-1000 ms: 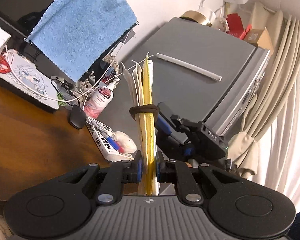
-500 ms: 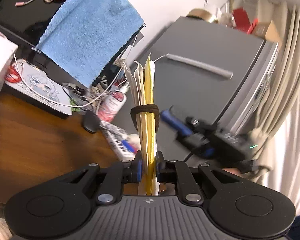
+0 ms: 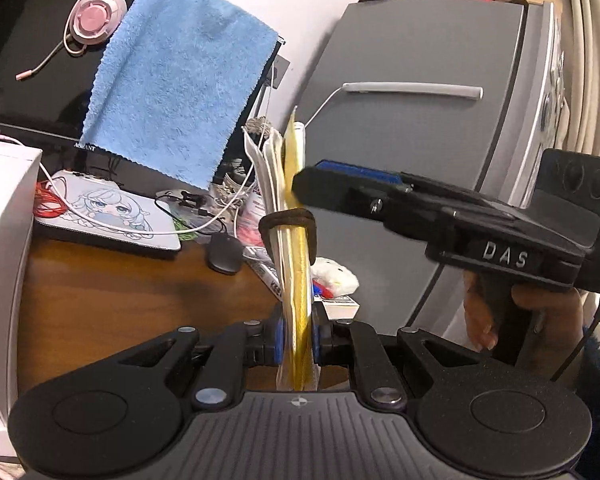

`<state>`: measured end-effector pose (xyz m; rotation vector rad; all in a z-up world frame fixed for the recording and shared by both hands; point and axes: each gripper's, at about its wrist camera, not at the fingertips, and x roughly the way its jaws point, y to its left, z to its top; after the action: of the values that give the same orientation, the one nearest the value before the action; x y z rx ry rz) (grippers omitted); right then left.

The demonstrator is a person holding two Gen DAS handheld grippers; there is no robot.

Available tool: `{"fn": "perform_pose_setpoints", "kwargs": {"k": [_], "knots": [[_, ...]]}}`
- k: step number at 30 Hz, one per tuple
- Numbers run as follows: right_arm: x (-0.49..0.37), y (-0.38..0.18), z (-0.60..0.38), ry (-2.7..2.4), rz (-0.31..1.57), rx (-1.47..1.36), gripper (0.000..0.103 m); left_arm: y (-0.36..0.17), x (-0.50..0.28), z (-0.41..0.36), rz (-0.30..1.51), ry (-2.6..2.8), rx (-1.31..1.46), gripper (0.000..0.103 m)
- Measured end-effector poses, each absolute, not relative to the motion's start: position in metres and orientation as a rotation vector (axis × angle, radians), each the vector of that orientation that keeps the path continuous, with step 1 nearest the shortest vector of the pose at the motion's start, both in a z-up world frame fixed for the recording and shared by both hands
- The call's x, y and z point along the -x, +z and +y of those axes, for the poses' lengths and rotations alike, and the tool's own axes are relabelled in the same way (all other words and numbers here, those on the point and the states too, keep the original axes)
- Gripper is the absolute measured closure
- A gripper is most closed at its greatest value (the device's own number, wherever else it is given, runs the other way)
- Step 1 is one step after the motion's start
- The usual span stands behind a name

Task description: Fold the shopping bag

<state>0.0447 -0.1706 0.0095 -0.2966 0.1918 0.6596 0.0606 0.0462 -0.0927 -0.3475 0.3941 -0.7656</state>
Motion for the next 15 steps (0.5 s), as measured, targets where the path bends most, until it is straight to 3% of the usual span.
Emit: {"fn": "perform_pose_setpoints", "kwargs": {"k": [8,15], "knots": [[-0.046,0.004,-0.17,0.692,0.229,0.284,0.061,-0.092,-0.058,0.047,0.38,-0.764,0.337,0.091],[-0.081,-0.005,-0.253,0.843,0.31,-0.318,0.061,-0.095,-0.064,0.068,0.392,-0.916,0.55,0.091]]}}
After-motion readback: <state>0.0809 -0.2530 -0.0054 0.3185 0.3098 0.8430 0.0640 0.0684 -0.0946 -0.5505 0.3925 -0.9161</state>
